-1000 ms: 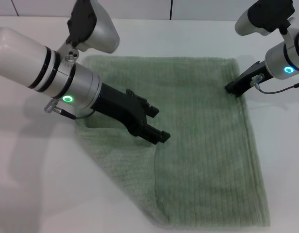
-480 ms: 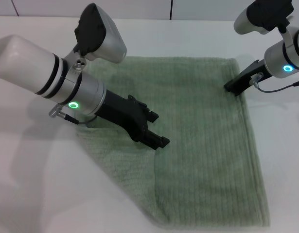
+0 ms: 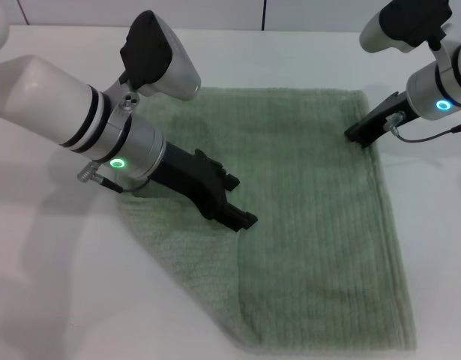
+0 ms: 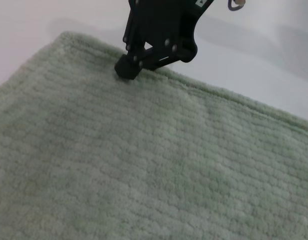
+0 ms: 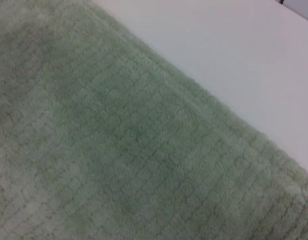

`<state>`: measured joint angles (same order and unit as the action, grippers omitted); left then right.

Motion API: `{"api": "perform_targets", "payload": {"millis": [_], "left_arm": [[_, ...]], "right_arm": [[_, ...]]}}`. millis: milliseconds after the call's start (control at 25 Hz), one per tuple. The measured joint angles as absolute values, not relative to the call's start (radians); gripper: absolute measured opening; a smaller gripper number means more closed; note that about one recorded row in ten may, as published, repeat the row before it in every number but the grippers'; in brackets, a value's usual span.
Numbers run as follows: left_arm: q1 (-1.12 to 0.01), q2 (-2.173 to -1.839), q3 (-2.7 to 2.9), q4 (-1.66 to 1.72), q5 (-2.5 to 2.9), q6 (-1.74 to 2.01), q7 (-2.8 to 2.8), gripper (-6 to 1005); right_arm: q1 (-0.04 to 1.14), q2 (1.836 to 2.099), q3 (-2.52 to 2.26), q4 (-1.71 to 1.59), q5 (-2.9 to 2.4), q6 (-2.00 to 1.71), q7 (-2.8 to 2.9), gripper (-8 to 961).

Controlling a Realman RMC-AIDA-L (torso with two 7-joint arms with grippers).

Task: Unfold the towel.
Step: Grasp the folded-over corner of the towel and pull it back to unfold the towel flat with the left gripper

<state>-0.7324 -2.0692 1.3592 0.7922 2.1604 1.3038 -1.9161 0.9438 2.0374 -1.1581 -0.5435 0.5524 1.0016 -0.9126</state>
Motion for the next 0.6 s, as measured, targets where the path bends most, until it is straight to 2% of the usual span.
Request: {"api": "perform_targets", "payload": {"millis": [560,600], "left_arm": [[-0.748,-2.070,1.379,0.778,2.201,1.290,-1.949,784],[-0.748,-2.070,1.379,0.778,2.201,1.290,-1.949,752]], "right_arm": [[0.945,2.039,-1.158,-0.543,0.551,1.001,-0.913,0],[0.945,2.039,-1.158,-0.543,0.551,1.001,-0.913,0]]}}
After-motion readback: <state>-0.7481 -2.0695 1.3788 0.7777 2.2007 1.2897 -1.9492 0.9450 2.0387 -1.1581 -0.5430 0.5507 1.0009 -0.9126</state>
